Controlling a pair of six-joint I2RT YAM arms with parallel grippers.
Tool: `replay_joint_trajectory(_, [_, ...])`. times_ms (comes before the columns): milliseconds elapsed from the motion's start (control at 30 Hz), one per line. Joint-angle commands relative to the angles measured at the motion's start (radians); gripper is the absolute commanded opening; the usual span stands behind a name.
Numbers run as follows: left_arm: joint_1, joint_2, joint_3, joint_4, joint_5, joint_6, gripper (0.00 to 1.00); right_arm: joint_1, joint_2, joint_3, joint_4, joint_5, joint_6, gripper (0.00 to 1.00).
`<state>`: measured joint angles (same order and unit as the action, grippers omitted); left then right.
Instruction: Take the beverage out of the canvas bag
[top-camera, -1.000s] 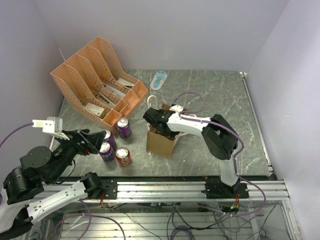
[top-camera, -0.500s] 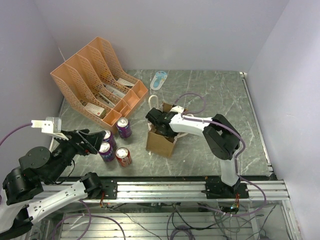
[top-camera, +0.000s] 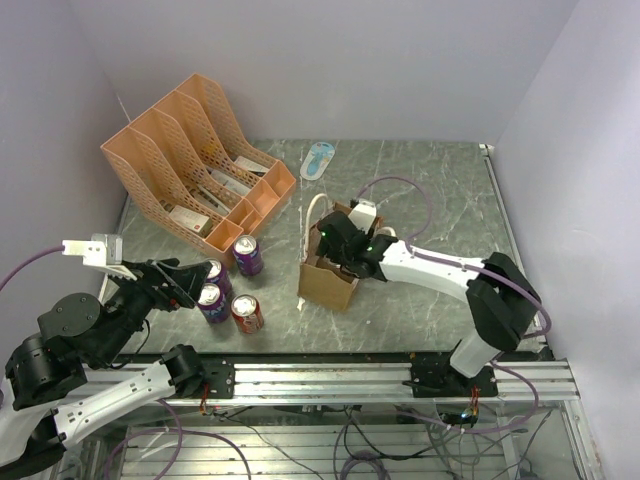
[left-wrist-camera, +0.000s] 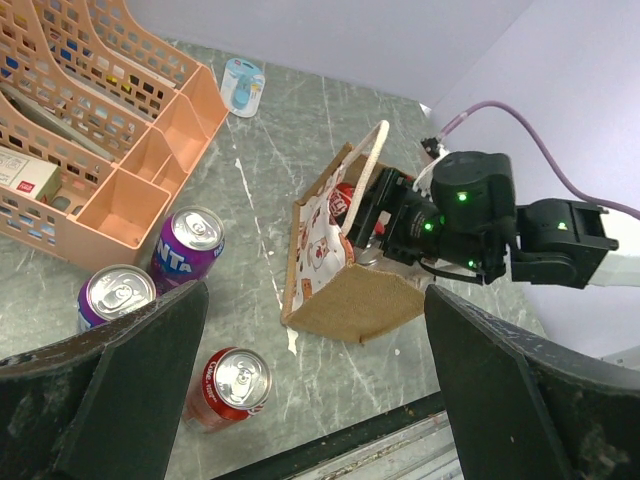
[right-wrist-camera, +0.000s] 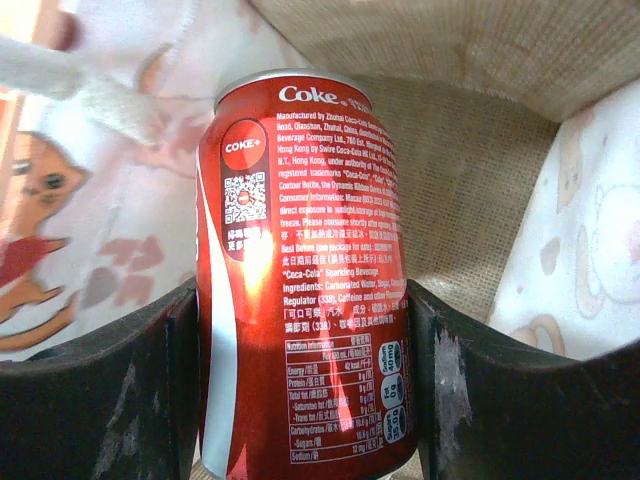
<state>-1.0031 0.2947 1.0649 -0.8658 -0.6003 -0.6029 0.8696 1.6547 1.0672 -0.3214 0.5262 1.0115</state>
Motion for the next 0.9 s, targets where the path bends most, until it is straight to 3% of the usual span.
replay_joint_trajectory(0, [-0.001, 0.013, 0.003, 0.021, 0.007, -0.005, 0.99, -0.006, -0.094, -0.024, 0.194, -0.025, -0.156, 0.0])
replay_joint_trajectory(233, [0.0, 0.024, -0.005, 0.029, 0.009, -0.005, 0.99, -0.005, -0.254, -0.179, 0.391, -0.067, -0.303, 0.0])
replay_joint_trajectory(500, [-0.001, 0.035, -0.011, 0.039, 0.02, -0.009, 0.99, -0.007, -0.391, -0.251, 0.603, -0.228, -0.546, 0.0])
replay_joint_trajectory(867, [0.0, 0.054, -0.025, 0.057, 0.052, -0.02, 0.99, -0.007, -0.555, -0.265, 0.589, -0.254, -0.569, 0.0])
